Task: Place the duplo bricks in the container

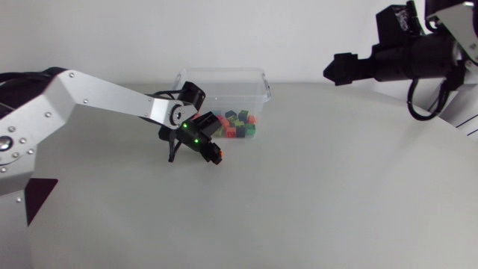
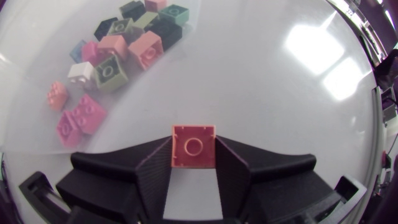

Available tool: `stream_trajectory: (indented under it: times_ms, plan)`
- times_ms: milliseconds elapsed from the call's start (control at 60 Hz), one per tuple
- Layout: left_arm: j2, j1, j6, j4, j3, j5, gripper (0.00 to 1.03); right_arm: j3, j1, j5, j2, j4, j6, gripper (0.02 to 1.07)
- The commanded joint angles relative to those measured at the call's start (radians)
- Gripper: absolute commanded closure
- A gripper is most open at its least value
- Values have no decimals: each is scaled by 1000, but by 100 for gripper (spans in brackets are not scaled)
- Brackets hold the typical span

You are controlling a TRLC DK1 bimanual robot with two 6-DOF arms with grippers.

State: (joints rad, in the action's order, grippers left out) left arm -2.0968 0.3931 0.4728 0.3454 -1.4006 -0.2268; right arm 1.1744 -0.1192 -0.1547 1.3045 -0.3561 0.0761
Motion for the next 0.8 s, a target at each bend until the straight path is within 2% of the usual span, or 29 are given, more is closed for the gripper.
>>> stream_trajectory:
  times_ms: [0,183,367,600,783]
  plan:
    - [110,-5,21,21,31,1,82,-82,30,20,-62,29,37,6]
    - [288,1,12,56,66,-2,82,-239,61,76,-200,111,53,6]
    - [347,-10,-39,49,8,-9,82,-371,64,127,-304,146,63,6]
    - [322,-40,-171,-121,-72,-8,82,-495,64,168,-429,147,108,6]
    - [222,-56,-218,-148,-204,-5,82,-567,89,167,-527,144,133,6]
